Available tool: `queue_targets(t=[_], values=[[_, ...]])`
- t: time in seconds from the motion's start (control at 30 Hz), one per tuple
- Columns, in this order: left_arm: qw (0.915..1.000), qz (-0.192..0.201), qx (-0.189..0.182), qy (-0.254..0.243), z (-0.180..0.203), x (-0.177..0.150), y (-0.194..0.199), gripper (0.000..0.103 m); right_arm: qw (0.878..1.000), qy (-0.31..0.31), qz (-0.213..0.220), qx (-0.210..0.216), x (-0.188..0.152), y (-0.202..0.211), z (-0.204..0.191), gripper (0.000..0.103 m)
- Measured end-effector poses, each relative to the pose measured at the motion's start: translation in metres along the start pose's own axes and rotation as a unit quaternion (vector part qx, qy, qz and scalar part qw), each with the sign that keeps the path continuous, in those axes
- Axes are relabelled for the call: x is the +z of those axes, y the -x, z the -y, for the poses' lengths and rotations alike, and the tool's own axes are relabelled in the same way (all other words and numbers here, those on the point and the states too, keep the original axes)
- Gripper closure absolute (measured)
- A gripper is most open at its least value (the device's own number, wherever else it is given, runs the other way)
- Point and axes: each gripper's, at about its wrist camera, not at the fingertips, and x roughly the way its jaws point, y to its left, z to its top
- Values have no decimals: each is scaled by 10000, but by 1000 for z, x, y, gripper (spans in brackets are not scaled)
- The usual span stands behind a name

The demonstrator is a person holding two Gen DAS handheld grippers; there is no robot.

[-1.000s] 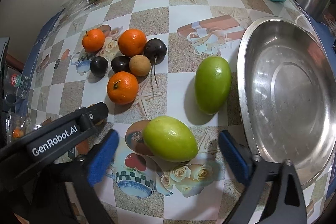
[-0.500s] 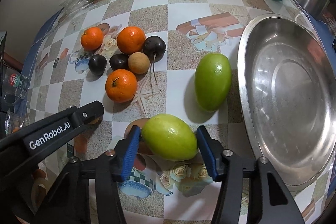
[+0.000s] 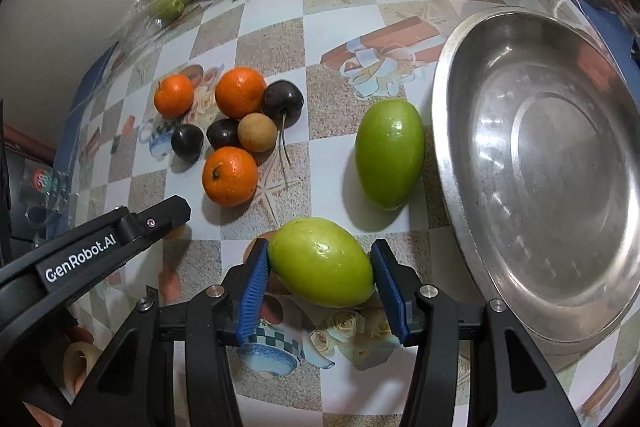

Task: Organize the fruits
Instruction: 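Grasp the large green fruit with the right tool while the left tool grasps a small brown round fruit, then carry the green fruit and brown fruit over the steel bowl with both tools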

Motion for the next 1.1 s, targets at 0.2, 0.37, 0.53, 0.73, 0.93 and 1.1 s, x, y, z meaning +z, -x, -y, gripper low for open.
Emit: queue_targets(t=[0.2, 0.37, 0.53, 0.73, 0.93, 1.1], values=[[9995, 267, -132, 34, 0, 3, 20, 76, 9991, -103, 334, 239, 2, 25, 4, 50], [9980, 577, -221, -115, 11, 1, 42, 76, 9971, -139, 687, 299, 4, 49, 5, 50], [9974, 615, -280, -265, 23, -2, 46, 76, 9963, -267, 775, 272, 5, 58, 15, 50], [9959, 506, -520, -535, 47, -9, 42, 76, 9947, -687, 755, 144, 4, 54, 42, 50], [9929, 491, -554, -932, 75, -21, 41, 76, 9893, -1164, 879, -23, 2, 63, 75, 50], [9899, 472, -528, -1232, 96, -30, 34, 76, 9814, -1671, 933, -163, -1, 66, 106, 50]])
